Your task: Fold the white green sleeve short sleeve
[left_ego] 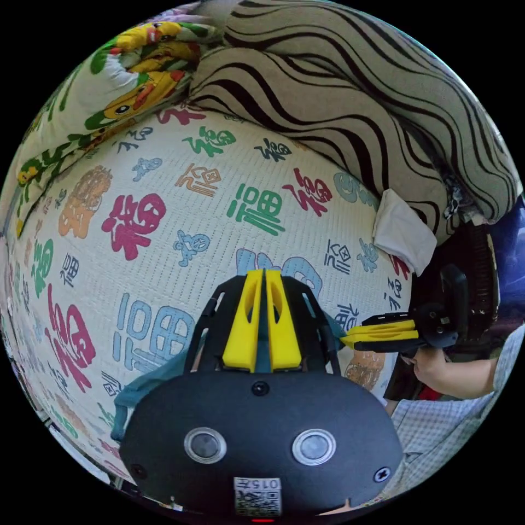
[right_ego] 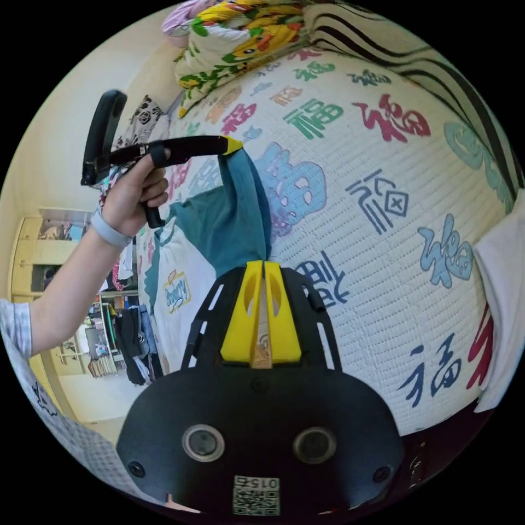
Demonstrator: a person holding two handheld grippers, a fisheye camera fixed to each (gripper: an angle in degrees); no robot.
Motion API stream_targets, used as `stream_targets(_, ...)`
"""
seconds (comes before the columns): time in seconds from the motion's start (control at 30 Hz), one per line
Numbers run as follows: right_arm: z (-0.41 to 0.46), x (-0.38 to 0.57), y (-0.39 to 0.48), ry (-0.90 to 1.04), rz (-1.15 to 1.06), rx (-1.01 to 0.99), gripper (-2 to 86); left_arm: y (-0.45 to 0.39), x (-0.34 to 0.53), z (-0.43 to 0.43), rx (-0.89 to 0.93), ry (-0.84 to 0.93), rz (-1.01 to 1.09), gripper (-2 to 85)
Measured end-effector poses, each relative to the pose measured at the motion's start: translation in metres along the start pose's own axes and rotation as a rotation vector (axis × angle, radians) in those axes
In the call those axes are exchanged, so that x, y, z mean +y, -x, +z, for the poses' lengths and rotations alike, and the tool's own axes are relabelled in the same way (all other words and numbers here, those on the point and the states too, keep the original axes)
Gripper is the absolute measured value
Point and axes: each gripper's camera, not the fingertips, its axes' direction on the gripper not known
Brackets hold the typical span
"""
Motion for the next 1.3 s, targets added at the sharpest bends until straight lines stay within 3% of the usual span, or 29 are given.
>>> stream_targets(0.2, 0.003, 0.002, 0.088, 0.034, -0.32, -0.079, -0.2, 0.034, 0.122, -0.092, -0.117, -0.11, -0.21, -0.5)
stream_targets(0.33, 0.055, 0.018, 0.152, 0.207, -0.522, -0.092, -0.2, 0.056, 0.223, -0.111, -0.134, -0.097, -0.463, -0.2)
stream_targets(0.53, 0.141, 0.044, 0.192, 0.465, -0.579, 0.031, 0.5, 0.083, 0.319, -0.089, -0.111, 0.01, -0.695, 4.3)
stream_targets(0.6, 0.146, 0.045, 0.197, 0.467, -0.579, 0.076, 1.0, 0.088, 0.335, -0.091, -0.103, 0.013, -0.726, 6.1)
stream_targets(0.77, 0.151, 0.021, 0.21, 0.337, -0.508, 0.019, -0.3, 0.093, 0.347, -0.109, -0.024, -0.158, -0.657, 6.3)
stream_targets(0.9, 0.197, 0.01, 0.219, 0.409, -0.541, 0.054, -0.5, 0.11, 0.351, -0.08, 0.008, -0.025, -0.615, 6.0)
stream_targets(0.97, 0.227, 0.014, 0.219, 0.555, -0.529, 0.114, -0.5, 0.117, 0.359, -0.065, -0.008, 0.092, -0.596, 5.3)
stream_targets(1.1, 0.236, 0.017, 0.223, 0.556, -0.512, 0.118, -0.6, 0.129, 0.375, -0.069, -0.034, 0.132, -0.542, 5.0)
stream_targets(1.3, 0.227, -0.021, 0.232, 0.336, -0.419, 0.043, -0.5, 0.161, 0.379, -0.1, 0.041, -0.084, -0.559, 5.8)
